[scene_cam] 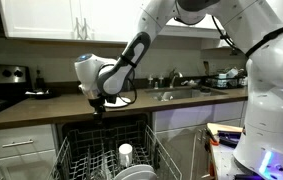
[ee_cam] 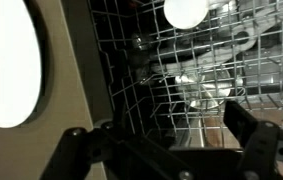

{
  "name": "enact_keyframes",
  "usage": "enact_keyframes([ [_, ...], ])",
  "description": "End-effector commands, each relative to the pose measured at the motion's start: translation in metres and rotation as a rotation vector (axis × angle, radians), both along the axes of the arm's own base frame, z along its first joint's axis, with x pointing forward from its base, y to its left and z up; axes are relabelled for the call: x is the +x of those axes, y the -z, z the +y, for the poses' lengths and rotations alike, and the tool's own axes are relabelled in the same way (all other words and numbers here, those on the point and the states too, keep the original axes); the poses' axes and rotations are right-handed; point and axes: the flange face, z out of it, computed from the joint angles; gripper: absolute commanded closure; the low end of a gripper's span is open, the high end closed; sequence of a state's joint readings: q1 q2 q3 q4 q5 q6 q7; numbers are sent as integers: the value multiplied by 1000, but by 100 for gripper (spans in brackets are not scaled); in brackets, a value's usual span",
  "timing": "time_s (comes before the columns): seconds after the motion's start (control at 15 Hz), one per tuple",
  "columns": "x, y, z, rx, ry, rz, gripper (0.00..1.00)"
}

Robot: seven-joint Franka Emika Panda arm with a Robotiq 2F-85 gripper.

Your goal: Place the white plate on the countertop

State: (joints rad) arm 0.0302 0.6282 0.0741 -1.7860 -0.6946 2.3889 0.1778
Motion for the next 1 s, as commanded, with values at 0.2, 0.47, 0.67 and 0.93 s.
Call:
enact_keyframes([
  [0.2, -45, -28, 42, 170, -73, 124, 0],
  [0.47, -74, -41, 65, 229, -97, 183, 0],
  [0.67, -98, -48, 80, 255, -111, 241, 0],
  [0.93, -91, -42, 84, 242, -96, 224, 0],
])
